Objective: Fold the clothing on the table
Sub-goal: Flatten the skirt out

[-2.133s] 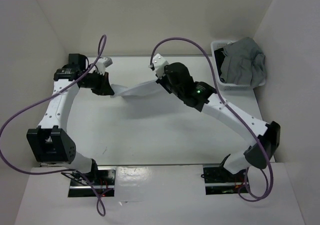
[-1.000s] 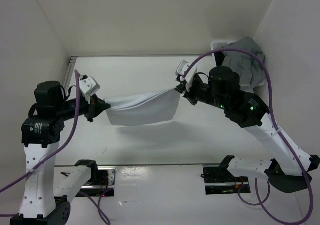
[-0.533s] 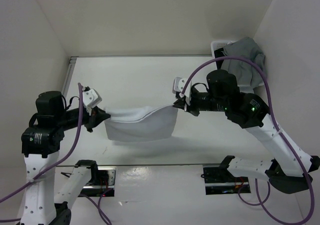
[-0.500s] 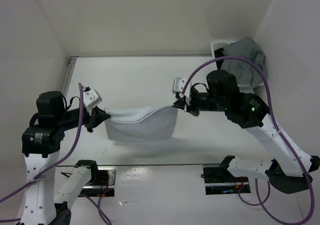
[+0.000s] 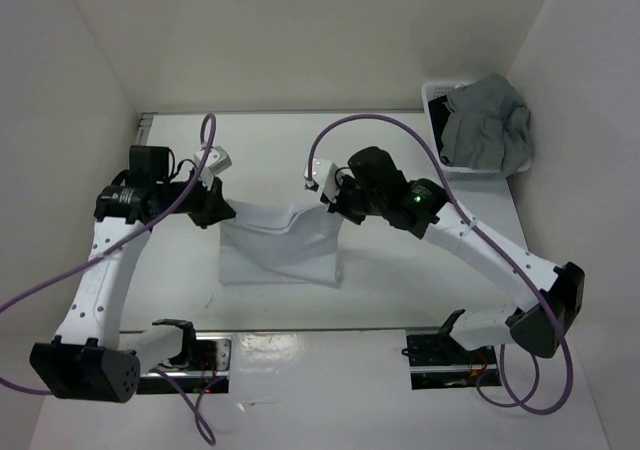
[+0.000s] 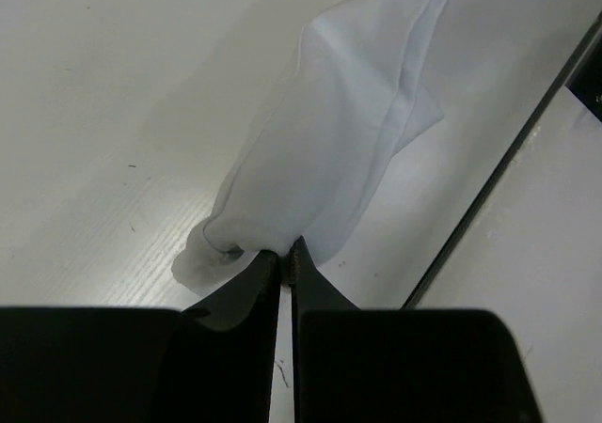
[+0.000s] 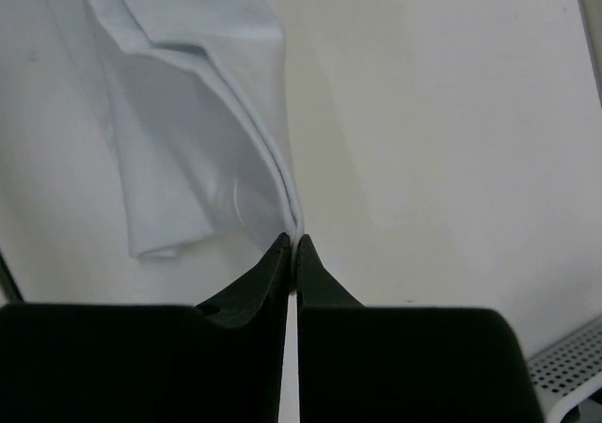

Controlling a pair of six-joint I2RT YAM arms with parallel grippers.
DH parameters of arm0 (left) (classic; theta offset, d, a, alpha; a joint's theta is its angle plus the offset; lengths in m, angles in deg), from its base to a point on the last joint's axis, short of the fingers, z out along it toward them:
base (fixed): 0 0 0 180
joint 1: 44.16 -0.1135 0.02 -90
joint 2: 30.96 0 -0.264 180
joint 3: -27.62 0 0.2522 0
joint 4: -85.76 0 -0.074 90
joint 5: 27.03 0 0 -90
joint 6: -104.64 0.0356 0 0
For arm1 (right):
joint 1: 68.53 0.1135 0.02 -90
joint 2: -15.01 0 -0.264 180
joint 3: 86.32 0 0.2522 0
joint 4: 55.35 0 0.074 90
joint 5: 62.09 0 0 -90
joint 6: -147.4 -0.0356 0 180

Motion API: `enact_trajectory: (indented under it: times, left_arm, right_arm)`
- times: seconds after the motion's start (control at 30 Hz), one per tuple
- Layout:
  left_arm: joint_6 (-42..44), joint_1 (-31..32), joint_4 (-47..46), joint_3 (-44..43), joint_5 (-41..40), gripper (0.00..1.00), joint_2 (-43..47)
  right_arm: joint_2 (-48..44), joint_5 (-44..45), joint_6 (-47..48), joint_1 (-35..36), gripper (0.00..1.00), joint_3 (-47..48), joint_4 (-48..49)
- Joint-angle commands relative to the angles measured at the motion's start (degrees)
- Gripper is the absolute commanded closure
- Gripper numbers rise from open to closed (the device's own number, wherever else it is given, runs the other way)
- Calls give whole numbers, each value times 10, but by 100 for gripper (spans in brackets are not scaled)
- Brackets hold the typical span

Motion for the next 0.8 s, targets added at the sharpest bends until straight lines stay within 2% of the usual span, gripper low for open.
enact_trajectory:
  times: [0.0, 0.17, 0.5, 0.63, 0.7, 0.73, 0.77]
  left_arm:
    - [4, 2, -65, -31, 1, 90, -30]
    - [-20, 2, -87, -87, 1, 90, -111]
    - [-38, 2, -134, -90, 1, 89, -204]
    - [-57, 2, -155, -89, 1, 80, -269]
    - [-64, -4, -155, -114, 6, 78, -313]
    - [-73, -10, -155, -124, 13, 72, -328]
    - [-78, -19, -155, -134, 19, 72, -344]
  right_arm:
    - [6, 60, -12, -30, 95, -2, 108]
    - [48, 67, -12, -93, 95, 39, 132]
    - [126, 118, -6, -93, 90, 26, 211]
    - [178, 118, -12, -103, 90, 21, 247]
    - [214, 118, -12, -103, 90, 28, 247]
    - [226, 118, -18, -103, 90, 35, 252]
    - [236, 118, -18, -109, 90, 41, 258]
